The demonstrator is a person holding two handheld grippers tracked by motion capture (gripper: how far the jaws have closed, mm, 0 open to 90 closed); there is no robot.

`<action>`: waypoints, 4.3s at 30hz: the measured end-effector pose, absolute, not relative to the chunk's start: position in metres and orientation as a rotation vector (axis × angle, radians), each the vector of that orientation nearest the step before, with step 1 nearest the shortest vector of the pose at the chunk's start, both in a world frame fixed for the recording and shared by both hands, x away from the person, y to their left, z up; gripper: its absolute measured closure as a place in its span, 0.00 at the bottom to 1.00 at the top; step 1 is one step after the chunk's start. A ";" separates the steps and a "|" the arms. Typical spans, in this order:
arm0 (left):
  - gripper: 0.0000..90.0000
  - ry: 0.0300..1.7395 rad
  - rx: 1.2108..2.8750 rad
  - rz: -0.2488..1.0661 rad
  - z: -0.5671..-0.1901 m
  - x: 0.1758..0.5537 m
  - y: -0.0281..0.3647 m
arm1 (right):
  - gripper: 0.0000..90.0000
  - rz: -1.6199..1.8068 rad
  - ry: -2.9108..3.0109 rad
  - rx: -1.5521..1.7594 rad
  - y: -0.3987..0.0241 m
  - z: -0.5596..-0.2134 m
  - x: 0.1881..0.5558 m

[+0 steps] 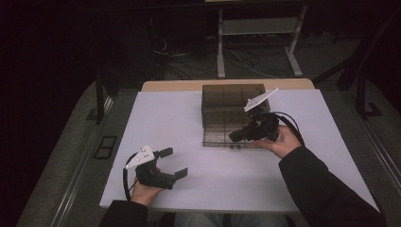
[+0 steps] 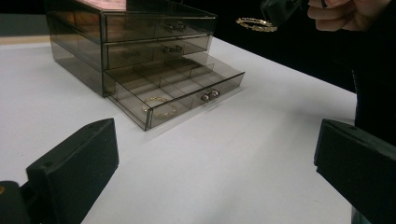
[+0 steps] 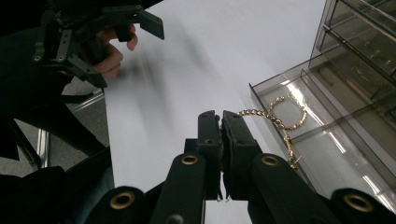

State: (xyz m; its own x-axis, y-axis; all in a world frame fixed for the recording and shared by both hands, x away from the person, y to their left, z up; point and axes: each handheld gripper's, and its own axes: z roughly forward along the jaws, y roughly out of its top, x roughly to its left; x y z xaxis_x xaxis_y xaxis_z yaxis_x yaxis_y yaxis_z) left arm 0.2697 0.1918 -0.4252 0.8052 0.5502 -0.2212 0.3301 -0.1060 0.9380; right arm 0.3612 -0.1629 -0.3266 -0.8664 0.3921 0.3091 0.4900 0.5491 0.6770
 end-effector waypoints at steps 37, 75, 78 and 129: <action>0.00 0.687 1.714 0.211 -0.425 0.270 0.192 | 0.95 -1.135 -2.654 -0.806 -0.112 -0.364 0.395; 0.00 0.674 1.720 0.205 -0.425 0.270 0.191 | 0.95 -1.091 -2.644 -0.981 -0.100 -0.419 0.433; 0.00 0.673 1.721 0.205 -0.425 0.270 0.191 | 0.94 -1.078 -2.666 -0.986 -0.098 -0.422 0.433; 0.00 0.677 1.722 0.207 -0.425 0.270 0.191 | 0.02 -1.140 -2.721 -0.807 -0.131 -0.381 0.363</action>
State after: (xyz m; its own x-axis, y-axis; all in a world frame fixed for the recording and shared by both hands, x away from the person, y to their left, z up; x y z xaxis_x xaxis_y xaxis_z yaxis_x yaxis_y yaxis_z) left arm 0.2702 0.1905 -0.4254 0.8137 0.5395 -0.2164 0.3266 -0.1164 0.9380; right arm 0.3631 -0.1310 -0.3807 -0.8575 0.4377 0.2705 0.4998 0.5833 0.6403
